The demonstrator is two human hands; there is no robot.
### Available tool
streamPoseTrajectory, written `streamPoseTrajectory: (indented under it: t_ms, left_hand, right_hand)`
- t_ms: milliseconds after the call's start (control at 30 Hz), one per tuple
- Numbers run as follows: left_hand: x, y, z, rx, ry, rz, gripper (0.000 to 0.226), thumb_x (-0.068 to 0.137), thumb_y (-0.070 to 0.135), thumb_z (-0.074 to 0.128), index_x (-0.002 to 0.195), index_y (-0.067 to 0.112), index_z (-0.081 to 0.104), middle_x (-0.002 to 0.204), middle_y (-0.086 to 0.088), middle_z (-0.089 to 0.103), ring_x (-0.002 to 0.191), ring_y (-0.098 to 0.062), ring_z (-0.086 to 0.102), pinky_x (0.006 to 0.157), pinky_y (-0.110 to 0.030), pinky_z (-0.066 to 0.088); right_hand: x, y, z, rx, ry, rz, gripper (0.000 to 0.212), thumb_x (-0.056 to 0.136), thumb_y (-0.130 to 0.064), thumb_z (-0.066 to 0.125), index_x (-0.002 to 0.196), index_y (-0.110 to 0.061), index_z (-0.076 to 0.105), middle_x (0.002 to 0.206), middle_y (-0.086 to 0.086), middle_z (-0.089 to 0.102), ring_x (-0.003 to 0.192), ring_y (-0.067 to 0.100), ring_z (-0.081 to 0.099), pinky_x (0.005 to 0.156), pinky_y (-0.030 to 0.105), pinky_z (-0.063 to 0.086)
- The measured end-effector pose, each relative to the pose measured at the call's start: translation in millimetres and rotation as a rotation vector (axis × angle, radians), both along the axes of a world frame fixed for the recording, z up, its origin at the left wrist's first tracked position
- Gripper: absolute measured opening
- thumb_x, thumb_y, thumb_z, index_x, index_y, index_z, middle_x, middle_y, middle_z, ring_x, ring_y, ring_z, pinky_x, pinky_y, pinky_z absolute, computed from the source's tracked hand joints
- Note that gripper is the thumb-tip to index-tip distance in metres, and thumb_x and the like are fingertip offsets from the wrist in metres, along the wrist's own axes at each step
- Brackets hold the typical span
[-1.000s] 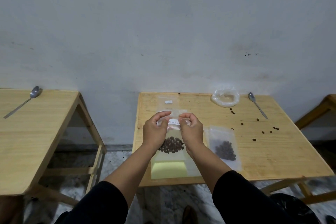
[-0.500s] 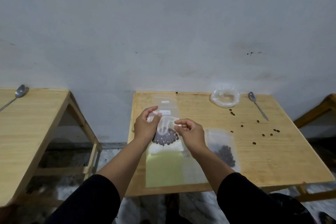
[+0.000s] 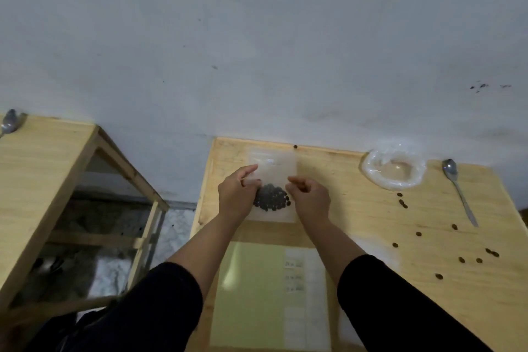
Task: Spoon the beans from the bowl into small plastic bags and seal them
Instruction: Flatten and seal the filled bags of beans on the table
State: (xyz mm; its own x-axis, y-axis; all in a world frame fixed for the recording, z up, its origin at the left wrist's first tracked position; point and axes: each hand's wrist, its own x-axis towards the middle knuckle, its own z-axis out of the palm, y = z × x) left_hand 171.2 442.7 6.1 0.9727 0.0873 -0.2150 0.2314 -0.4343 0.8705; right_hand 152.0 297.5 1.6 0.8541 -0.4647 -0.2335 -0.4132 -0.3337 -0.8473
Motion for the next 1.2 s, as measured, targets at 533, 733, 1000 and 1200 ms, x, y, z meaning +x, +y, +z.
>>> streamPoseTrajectory:
  t_ms: [533, 733, 1000, 1200]
  left_hand:
    - [35, -5, -43, 0.442, -0.017, -0.164, 0.038, 0.087, 0.019, 0.064, 0.123, 0.011, 0.059, 0.136, -0.008, 0.046, 0.124, -0.020, 0.045, 0.097, -0.014, 0.028]
    - [28, -3, -40, 0.575, -0.027, -0.463, 0.039, 0.099, 0.024, 0.037, 0.134, 0.011, 0.046, 0.145, -0.010, 0.039, 0.137, -0.024, 0.029, 0.116, -0.035, 0.019]
    - [10, -7, -17, 0.562, -0.149, -0.386, 0.045, 0.094, 0.021, 0.048, 0.135, 0.005, 0.039, 0.133, -0.010, 0.045, 0.122, -0.022, 0.042, 0.101, -0.030, 0.038]
    - [-23, -23, 4, 0.603, -0.318, -0.501, 0.043, 0.096, 0.017, 0.045, 0.136, 0.004, 0.039, 0.137, -0.010, 0.044, 0.131, -0.024, 0.035, 0.109, -0.032, 0.030]
  right_hand:
    - [29, -6, -35, -0.389, 0.039, 0.332, 0.022, 0.087, -0.009, 0.058, 0.105, -0.001, 0.066, 0.115, 0.014, 0.052, 0.098, 0.020, 0.052, 0.080, 0.013, 0.030]
    - [19, -2, -36, -0.636, 0.015, 0.564, 0.028, 0.081, 0.000, 0.052, 0.106, 0.007, 0.063, 0.118, 0.023, 0.060, 0.112, 0.037, 0.055, 0.090, 0.038, 0.048]
    - [-5, 5, -15, -0.869, 0.027, 0.703, 0.042, 0.082, -0.009, 0.053, 0.120, 0.008, 0.055, 0.121, 0.023, 0.060, 0.116, 0.036, 0.056, 0.099, 0.041, 0.045]
    - [-45, -7, 12, -0.898, 0.058, 0.606, 0.051, 0.067, -0.009, 0.074, 0.114, 0.008, 0.060, 0.113, 0.022, 0.065, 0.108, 0.035, 0.062, 0.088, 0.042, 0.053]
